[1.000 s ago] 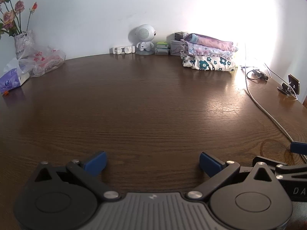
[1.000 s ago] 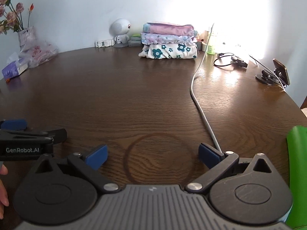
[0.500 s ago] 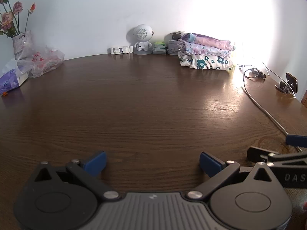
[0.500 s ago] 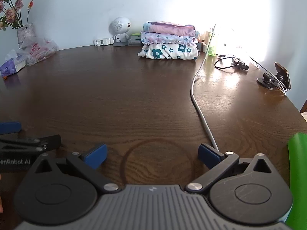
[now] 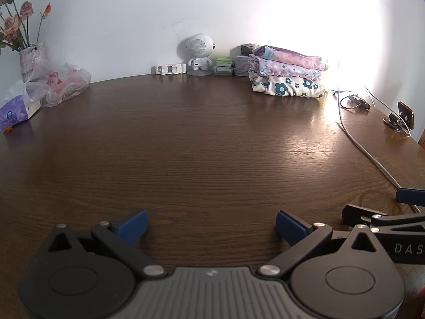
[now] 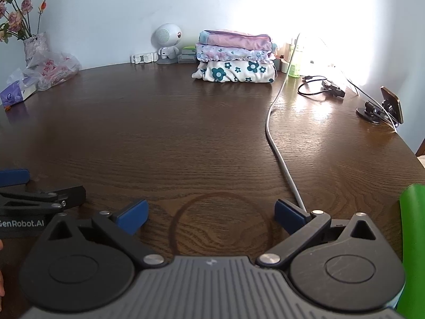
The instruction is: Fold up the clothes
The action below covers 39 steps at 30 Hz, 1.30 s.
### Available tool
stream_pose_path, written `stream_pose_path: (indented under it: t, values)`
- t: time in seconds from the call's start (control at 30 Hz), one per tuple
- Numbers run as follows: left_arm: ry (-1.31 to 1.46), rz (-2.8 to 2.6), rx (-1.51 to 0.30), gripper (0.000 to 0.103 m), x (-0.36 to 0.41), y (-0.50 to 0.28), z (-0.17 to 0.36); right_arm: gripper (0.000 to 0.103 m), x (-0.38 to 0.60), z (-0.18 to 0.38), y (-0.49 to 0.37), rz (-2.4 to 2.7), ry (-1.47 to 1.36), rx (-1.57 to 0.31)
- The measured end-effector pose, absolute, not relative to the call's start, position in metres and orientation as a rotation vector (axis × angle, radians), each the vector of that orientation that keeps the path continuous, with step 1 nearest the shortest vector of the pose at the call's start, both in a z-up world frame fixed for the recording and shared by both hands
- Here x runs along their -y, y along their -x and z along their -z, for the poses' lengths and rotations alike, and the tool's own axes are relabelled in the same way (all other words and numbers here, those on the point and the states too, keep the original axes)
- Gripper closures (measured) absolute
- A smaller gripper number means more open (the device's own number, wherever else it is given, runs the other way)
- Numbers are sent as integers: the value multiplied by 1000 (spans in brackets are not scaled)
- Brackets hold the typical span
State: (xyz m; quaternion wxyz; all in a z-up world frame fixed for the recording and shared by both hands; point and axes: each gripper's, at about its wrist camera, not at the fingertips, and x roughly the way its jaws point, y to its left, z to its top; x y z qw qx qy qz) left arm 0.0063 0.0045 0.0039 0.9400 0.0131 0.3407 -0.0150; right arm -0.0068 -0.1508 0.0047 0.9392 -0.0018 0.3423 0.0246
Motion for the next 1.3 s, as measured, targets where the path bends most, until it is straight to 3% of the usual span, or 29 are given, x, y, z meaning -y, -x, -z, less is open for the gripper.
stream_pose_path:
  t: [1.3]
  values:
    - [-27, 34, -696, 0, -6, -7, -4, 1, 152, -4, 6, -49, 2, -700]
